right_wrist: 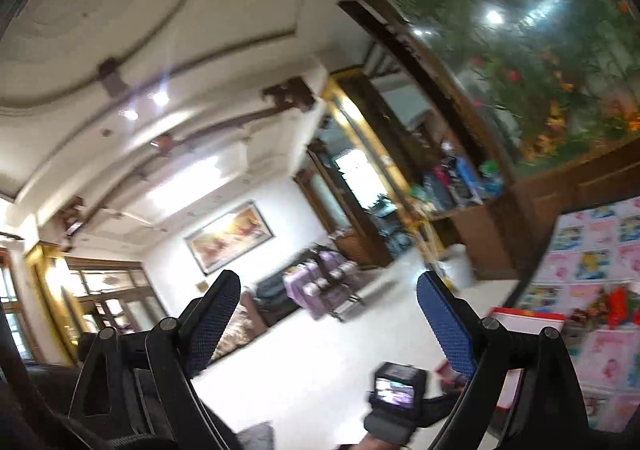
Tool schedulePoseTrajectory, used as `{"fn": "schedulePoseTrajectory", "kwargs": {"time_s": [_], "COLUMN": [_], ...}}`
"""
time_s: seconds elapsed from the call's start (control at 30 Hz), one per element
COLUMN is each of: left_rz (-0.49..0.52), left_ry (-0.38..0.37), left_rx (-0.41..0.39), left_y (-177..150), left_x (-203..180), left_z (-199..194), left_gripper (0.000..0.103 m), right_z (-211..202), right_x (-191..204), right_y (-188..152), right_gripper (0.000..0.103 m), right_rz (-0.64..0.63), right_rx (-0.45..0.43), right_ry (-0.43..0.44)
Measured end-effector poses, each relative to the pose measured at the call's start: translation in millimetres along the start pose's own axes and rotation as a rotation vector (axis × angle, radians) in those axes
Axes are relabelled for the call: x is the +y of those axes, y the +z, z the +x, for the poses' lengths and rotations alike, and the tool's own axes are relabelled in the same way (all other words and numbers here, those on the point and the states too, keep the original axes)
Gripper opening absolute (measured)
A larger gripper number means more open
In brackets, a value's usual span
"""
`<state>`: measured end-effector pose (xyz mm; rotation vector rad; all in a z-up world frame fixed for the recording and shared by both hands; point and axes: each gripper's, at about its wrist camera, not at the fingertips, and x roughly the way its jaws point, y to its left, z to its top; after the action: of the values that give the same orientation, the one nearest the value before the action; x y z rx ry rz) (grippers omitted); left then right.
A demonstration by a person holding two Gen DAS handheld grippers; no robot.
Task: Organize snacks
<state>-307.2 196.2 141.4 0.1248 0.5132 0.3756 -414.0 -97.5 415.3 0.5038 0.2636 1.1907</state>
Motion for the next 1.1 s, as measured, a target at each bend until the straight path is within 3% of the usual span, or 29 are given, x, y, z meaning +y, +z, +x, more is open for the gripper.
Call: {"fn": "schedulePoseTrajectory", "kwargs": {"time_s": [0.2, 0.47, 0.6, 0.83, 0.93, 1.03, 1.1], "left_rz": [-0.011, 0.011, -0.007, 0.024, 0.033, 0.060, 0.085], "left_ry": [0.007, -0.001, 0.008, -0.006, -0.022, -0.058, -0.107], "left_rx": [0.005, 0.001, 0.008, 0.014, 0.004, -0.039, -0.037], "left_y": [0.1, 1.3, 1.0, 0.8, 4.5, 10.8, 13.9], "left_x": [1.1, -2.4, 2.4, -10.5, -19.4, -35.3, -48.6], "left_z": [1.6, -1.6, 1.8, 5.9, 3.5, -2.6, -2.0], "left_gripper": [0.103, 0.103, 0.103, 0.103, 0.103, 0.103, 0.103], "right_z": [-19.3, 0.8, -5.1, -17.2, -19.7, -19.6, -17.9], "right_x": [3.8, -3.0, 9.3, 3.0, -3.3, -24.1, -67.0], "right_y": [-2.7, -12.0, -11.1, -0.3, -1.8, -6.6, -8.6], "right_gripper": [0.097, 0.097, 0.097, 0.097, 0.098, 0.100, 0.100], "right_rz": [-0.015, 0.050, -0.002, 0.037, 0.023, -0.072, -0.050], "right_rx": [-0.081, 0.009, -0.043, -0.104, -0.091, -0.076, -0.015], "right_ry": [-0.006, 0.051, 0.052, 0.080, 0.065, -0.114, -0.280]}}
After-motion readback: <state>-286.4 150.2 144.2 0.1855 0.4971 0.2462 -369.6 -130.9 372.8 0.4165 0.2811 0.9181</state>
